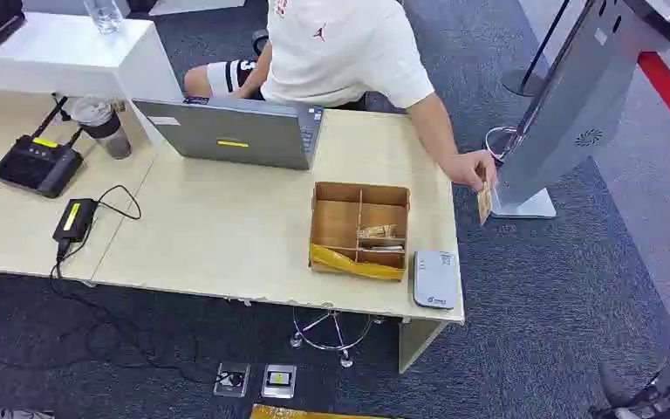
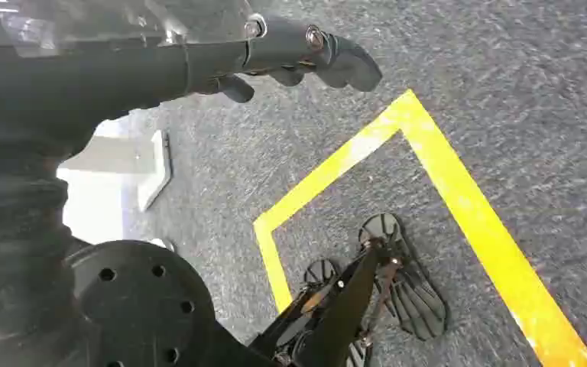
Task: Pass the card to the sensor for recognition and then transmit it.
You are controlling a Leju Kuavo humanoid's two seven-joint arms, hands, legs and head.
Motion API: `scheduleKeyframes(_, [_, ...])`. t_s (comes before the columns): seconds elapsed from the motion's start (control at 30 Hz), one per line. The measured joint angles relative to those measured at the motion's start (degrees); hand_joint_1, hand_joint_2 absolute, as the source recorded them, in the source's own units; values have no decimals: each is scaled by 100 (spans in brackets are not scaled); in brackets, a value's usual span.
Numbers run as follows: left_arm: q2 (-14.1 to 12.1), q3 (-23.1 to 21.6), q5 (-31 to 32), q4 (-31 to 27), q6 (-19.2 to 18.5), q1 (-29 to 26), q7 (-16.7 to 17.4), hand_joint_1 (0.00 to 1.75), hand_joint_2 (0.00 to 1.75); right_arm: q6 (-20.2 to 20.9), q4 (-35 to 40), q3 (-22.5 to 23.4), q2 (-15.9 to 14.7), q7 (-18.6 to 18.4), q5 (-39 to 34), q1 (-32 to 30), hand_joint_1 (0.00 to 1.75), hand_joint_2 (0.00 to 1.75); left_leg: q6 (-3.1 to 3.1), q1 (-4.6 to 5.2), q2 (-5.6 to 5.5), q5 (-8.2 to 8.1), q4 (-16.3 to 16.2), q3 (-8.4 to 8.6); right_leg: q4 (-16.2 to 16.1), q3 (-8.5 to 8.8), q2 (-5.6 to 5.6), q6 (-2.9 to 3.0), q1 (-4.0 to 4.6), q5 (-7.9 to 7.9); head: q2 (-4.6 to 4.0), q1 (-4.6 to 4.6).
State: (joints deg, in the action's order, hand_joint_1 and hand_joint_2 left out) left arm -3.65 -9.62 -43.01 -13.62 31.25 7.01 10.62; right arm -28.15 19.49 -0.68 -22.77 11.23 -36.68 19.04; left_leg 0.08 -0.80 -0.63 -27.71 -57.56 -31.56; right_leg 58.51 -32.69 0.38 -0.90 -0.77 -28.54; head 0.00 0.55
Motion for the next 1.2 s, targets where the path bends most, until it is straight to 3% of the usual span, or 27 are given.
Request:
scheduleKeyframes(0.23, [81, 0, -83, 61, 201, 9, 22, 0, 175, -166, 959, 208, -212, 224, 240, 542, 0, 175, 7, 0, -27, 8, -2, -4, 0, 5, -30, -2, -1, 2, 0, 0])
scheduleKeyframes(0.67, [149, -4, -70, 88, 335, 13, 72, 0, 175, -546, 3413, 232, -192, -67, 1247, 641, 0, 175, 5, 3, -30, 12, -1, -7, 1, 7, -34, -2, -3, 2, 0, -2])
scheduleKeyframes(0.9, [155, -96, 39, 92, 328, 17, 77, 0, 175, -314, 4525, 29, -55, -207, 2308, 642, 0, 175, 4, 2, -34, 12, 0, -9, 2, 6, -37, -2, -2, 2, 0, -2])
scheduleKeyframes(1.2, [153, -334, 256, 92, 321, 30, 109, 0, 175, 133, 5509, -593, 262, -218, 3869, 674, 0, 175, 0, 1, -42, 16, 0, -13, 3, 6, -40, -2, -1, 2, 0, 0])
